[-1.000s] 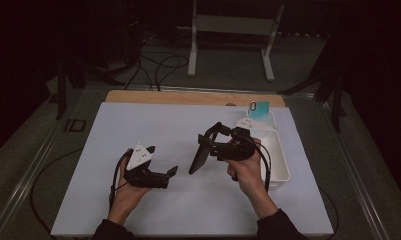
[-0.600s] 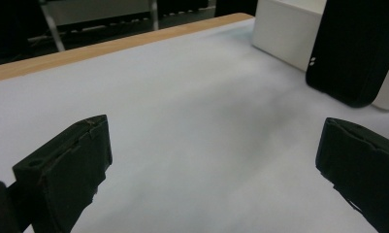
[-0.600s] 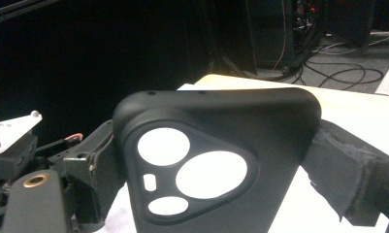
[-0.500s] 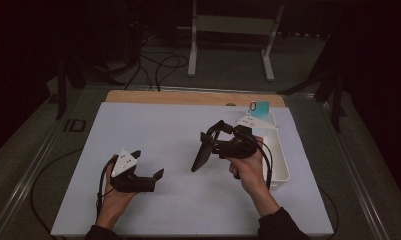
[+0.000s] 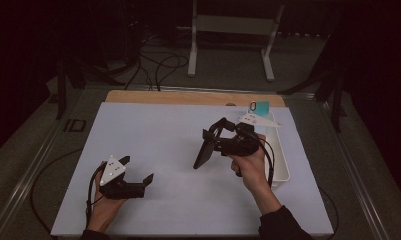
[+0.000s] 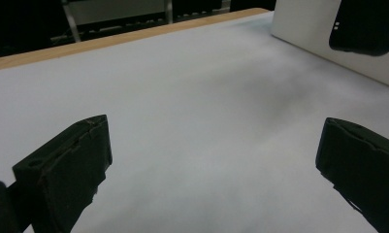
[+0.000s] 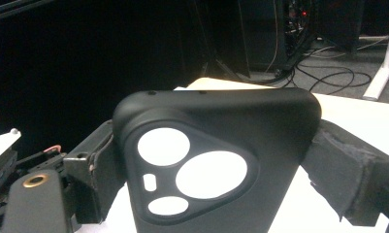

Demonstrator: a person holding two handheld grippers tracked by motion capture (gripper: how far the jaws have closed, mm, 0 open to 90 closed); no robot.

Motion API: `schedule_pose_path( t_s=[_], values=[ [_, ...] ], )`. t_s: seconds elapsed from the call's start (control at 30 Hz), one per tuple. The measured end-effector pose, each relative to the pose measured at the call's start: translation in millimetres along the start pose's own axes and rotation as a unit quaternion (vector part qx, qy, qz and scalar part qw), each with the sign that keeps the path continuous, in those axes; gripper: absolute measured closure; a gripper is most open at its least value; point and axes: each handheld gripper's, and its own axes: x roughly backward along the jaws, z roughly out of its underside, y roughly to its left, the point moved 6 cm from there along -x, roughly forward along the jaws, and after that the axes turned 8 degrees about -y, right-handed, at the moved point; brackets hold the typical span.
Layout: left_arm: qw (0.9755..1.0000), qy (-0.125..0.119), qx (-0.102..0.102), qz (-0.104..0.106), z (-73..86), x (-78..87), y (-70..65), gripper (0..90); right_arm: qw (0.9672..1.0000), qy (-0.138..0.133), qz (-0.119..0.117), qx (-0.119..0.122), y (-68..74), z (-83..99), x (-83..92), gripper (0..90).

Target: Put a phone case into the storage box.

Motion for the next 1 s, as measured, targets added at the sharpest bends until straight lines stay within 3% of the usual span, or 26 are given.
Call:
schedule_pose_path(
  t_s=[0.6, 1.0],
  values=[
    [0.9996, 0.001, 0.0, -0.029, 12.1, 15.9, 11.2, 0.0, 0.9996, -0.004, 0.027, 0.008, -17.8, -13.6, -0.3, 14.7],
    [0.9994, -0.001, 0.006, -0.035, 13.0, 17.0, 13.7, 0.0, 0.9985, -0.004, 0.053, 0.014, -32.9, -24.5, -6.0, 14.7]
  ],
)
